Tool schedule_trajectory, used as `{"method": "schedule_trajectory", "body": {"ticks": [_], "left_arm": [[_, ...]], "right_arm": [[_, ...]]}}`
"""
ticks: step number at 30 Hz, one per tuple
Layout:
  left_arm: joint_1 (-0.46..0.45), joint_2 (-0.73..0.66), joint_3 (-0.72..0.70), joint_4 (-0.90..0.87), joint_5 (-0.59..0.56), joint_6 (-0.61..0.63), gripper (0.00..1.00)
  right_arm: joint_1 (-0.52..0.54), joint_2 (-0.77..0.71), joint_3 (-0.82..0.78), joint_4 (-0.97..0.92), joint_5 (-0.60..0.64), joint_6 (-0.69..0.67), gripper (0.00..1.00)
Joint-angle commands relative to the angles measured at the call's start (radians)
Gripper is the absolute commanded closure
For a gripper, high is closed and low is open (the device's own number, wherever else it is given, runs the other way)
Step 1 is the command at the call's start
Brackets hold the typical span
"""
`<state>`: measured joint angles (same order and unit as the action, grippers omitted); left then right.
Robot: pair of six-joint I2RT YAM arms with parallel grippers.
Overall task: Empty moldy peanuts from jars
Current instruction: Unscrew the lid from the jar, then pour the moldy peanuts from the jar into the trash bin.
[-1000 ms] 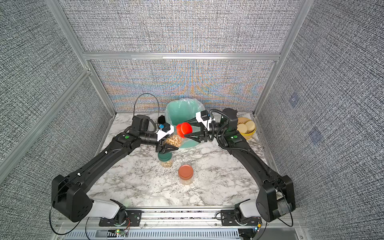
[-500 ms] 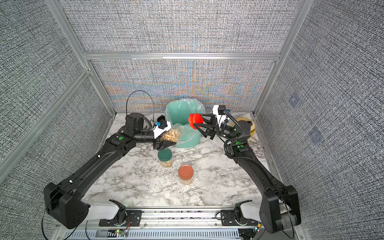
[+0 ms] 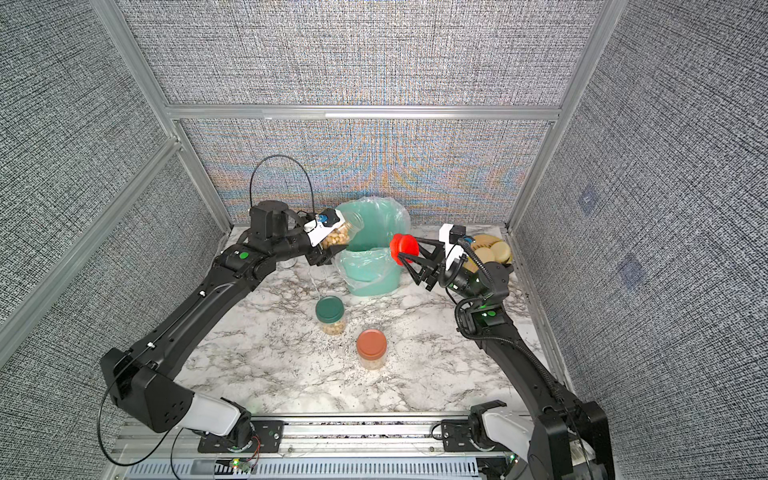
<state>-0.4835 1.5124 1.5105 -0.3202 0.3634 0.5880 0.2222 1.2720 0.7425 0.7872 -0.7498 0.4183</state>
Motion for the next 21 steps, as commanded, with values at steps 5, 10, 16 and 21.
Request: {"method": "schedule_trajectory", "body": {"ticks": [5,10,16,21], "left_arm": [[0.001,0.111,0.131,0.075,-0.083,0.143,1.00],[-0.002,0.175,0.199,0.050,-0.088,0.245,1.00],[-0.024,0.250,0.256,-0.018,-0.199,0.423,1.00],[-0.035,0.285,0.279,-0.010,-0.261,0.525,1.00]], "right_arm": [[-0.012,-0.037,-0.038,0.001,0.055,-0.011,1.00],[-0.033,-0.077,-0.073,0.005,0.091,-0.018,1.00],[-0.065,-0.121,-0.114,0.019,0.123,-0.012,1.00],[-0.087,-0.143,-0.139,0.036,0.133,-0.003,1.00]]}}
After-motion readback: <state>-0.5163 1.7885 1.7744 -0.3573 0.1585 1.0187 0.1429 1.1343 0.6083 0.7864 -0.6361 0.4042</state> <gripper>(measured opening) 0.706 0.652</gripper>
